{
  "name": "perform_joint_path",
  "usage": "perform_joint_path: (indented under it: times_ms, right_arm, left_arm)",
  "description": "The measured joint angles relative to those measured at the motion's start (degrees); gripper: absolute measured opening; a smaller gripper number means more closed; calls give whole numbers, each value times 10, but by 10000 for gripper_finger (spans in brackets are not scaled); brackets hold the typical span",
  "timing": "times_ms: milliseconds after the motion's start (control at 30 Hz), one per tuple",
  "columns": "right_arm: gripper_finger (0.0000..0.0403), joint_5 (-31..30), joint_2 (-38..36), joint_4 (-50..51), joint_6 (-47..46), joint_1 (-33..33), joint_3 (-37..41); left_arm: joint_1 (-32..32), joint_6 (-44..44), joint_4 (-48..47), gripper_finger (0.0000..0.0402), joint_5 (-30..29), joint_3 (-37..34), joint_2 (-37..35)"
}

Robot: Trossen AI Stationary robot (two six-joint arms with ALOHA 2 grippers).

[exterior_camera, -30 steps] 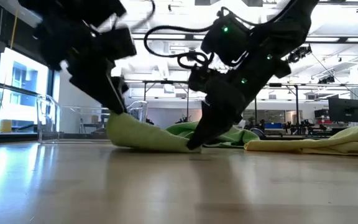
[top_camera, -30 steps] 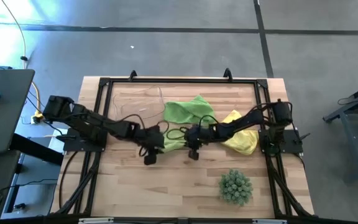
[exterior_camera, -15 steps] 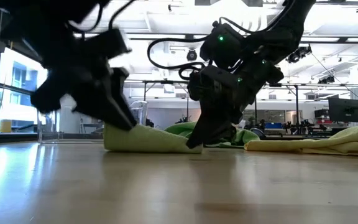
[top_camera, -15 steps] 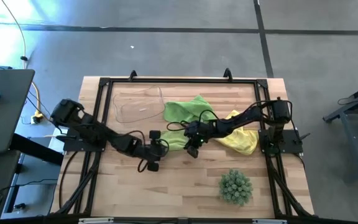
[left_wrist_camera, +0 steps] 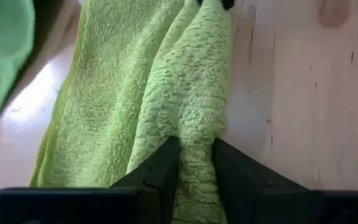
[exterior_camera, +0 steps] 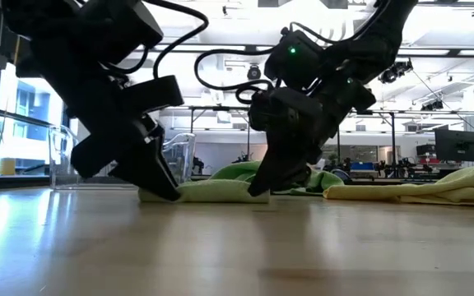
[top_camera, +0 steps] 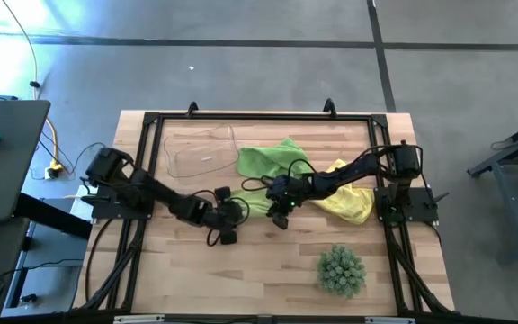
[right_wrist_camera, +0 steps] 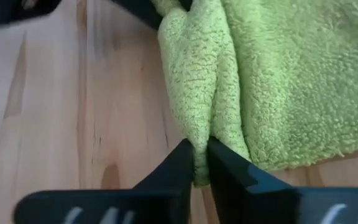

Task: Roll microfiber towels into tight, uniform cylinder then place into a basket
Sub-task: Roll the light green towel

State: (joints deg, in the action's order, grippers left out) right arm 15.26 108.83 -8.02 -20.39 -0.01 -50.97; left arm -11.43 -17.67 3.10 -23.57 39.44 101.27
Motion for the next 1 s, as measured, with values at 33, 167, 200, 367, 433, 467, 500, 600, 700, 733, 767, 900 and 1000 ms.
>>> perform_joint_path:
  times_ms: [33,167,200,367,433,467,500,600,700,733,767,900,1000]
  right_arm:
    - [58,0,-6,2,13,0,1]
    - [90,2,-46,34,71,1,3]
    - [95,2,-56,38,86,1,3]
    - [103,-35,-85,47,160,36,2]
    - [103,-73,-86,46,210,60,2]
    - [103,-93,-85,47,233,74,2]
    - [103,-114,-84,44,256,88,2]
    - [103,-181,-81,42,315,131,2]
    - [103,-249,-82,26,345,161,1]
    - [103,-262,-83,22,353,168,1]
    - [103,-268,-83,16,359,173,1]
    - [103,-271,-82,11,356,178,0]
    - [107,-269,-82,9,321,178,0]
  left_arm:
    - [4,-9,-1,73,11,0,0]
    - [28,-36,6,27,92,1,-5]
    - [36,-39,15,17,120,1,-5]
    - [81,-47,62,10,305,-2,-2]
    - [92,-51,73,10,356,-4,0]
    - [97,-57,75,10,369,-4,1]
    - [101,-65,75,10,374,-4,1]
    - [114,-98,74,9,378,-4,1]
    - [125,-125,71,9,380,-4,1]
    - [127,-131,70,9,380,-4,1]
    - [128,-137,70,9,380,-4,1]
    - [130,-147,71,9,377,-4,1]
    - [126,-152,71,11,369,-4,1]
